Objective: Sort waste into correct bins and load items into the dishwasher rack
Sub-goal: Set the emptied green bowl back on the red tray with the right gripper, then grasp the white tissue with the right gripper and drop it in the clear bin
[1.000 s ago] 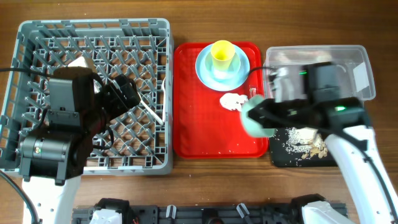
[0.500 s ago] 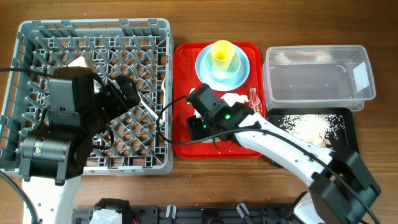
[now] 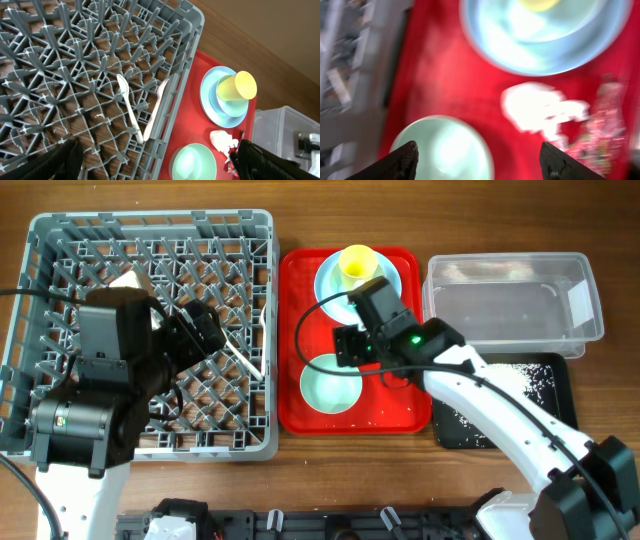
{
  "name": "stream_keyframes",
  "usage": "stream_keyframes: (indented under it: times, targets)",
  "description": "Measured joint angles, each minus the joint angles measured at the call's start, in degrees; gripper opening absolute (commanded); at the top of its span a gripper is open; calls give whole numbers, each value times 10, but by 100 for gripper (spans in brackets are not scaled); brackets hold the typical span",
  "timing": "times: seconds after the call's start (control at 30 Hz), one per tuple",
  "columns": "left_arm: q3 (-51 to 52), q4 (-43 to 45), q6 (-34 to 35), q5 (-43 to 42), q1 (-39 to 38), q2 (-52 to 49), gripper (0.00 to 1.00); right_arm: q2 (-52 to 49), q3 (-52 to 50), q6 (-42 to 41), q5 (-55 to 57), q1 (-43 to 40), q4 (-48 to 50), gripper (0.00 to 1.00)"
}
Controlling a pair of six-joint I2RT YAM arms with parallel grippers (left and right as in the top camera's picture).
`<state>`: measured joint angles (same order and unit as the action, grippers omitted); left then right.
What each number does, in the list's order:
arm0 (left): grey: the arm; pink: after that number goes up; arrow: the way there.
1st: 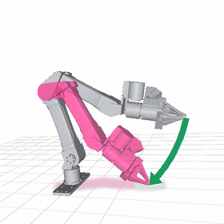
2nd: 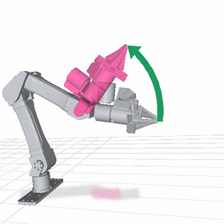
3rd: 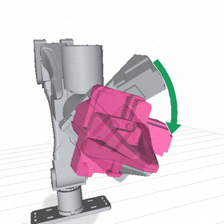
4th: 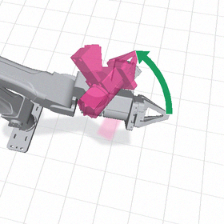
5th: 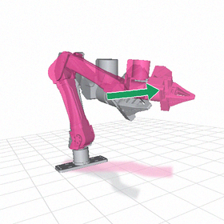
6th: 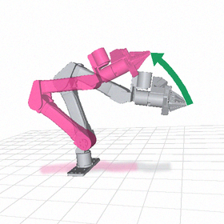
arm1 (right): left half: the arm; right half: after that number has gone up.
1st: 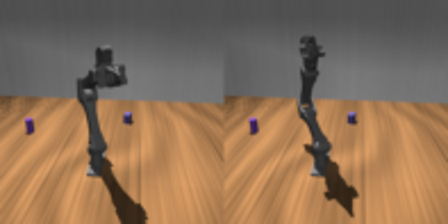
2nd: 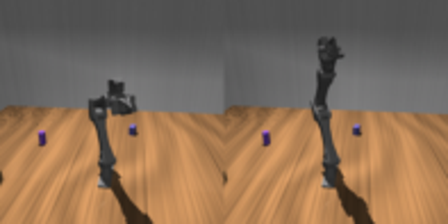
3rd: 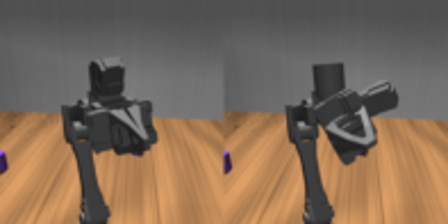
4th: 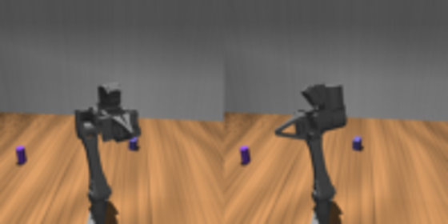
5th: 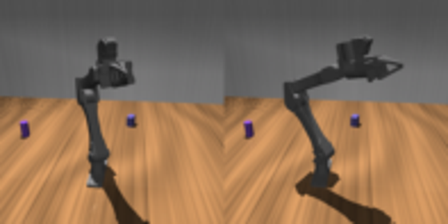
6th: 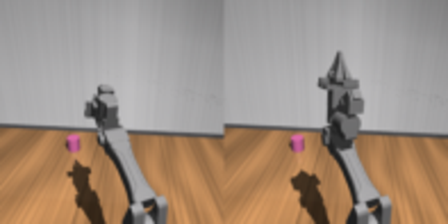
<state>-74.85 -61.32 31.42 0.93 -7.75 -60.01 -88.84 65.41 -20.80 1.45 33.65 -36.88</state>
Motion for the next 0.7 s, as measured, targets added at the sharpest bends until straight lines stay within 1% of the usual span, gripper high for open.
stream_keyframes:
  times: [0.1, 0.23, 0.3, 0.5, 0.6, 0.67, 0.7]
  targets:
    - [0, 0, 0, 0, 0, 0, 100, -13, -3, 21, 29, -25, 17, 84]
    - [0, 0, 0, 0, 0, 0, 100, -56, -6, 32, 57, -53, 35, 85]
    - [0, 0, 0, 0, 0, 0, 100, -76, -6, 35, 62, -57, 42, 86]
    - [0, 0, 0, 0, 0, 0, 100, -134, -9, 89, 60, -58, 54, 87]
    - [0, 0, 0, 0, 0, 0, 100, -165, -9, 103, 50, -58, 65, 88]
    - [0, 0, 0, 0, 0, 0, 100, -185, -9, 108, 43, -58, 72, 85]
    - [0, 0, 0, 0, 0, 0, 100, -190, -9, 110, 41, -58, 75, 80]
